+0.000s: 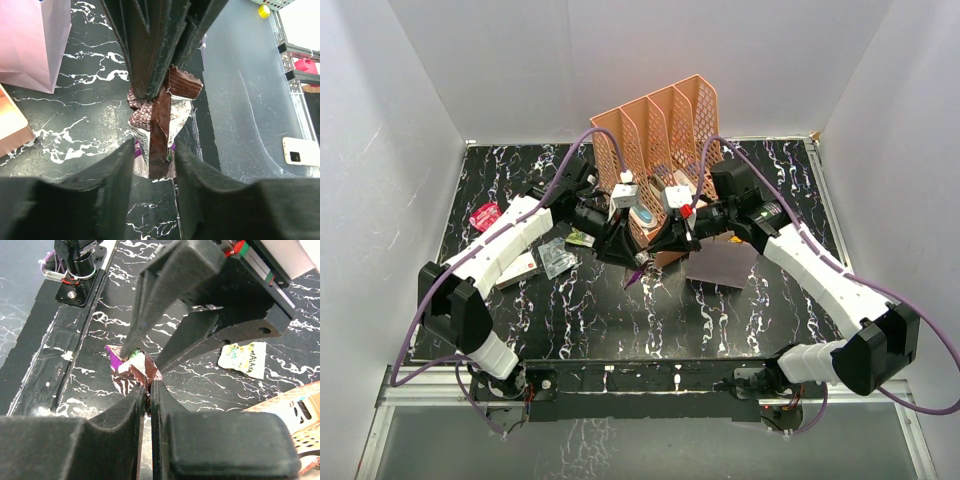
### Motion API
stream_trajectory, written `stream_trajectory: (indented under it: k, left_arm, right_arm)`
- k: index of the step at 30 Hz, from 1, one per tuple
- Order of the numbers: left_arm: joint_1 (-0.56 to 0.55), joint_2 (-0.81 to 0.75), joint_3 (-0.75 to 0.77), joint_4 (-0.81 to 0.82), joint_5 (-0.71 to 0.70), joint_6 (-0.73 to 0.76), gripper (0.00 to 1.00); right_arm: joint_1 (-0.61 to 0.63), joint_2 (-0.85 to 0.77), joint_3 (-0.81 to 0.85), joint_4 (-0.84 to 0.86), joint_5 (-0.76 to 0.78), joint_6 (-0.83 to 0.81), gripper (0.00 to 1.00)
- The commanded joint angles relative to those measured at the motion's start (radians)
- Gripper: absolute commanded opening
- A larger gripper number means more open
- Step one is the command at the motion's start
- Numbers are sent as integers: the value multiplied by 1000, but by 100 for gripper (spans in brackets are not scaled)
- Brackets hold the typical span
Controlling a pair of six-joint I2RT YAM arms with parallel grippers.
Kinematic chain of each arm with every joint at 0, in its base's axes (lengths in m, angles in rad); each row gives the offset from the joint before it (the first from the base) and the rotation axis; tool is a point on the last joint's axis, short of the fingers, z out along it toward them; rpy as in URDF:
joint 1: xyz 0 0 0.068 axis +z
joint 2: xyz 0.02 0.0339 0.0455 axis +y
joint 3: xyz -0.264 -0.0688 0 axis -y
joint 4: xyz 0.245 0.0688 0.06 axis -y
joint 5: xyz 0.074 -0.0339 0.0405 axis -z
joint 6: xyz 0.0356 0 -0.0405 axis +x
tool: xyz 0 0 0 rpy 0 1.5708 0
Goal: Place the snacks into the paper bag
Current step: Place the snack in the paper bag.
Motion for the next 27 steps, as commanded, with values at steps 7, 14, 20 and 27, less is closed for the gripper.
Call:
stream_trajectory:
  k: [7, 14, 20, 27]
  left_arm:
    - [11, -95, -21, -21, 6, 87, 63]
    - [48, -144, -26, 82, -208, -10, 70]
    - [79, -163, -40, 132, -332, -44, 71]
    - [92, -154, -38, 134, -356, -45, 72]
  right_arm:
    - [-69, -88, 64, -4, 71, 63, 8]
    - [-95, -160, 185, -98, 372, 112, 8]
    - [-117, -233, 254, -169, 640, 138, 8]
    - [-214, -260, 306, -259, 817, 207, 8]
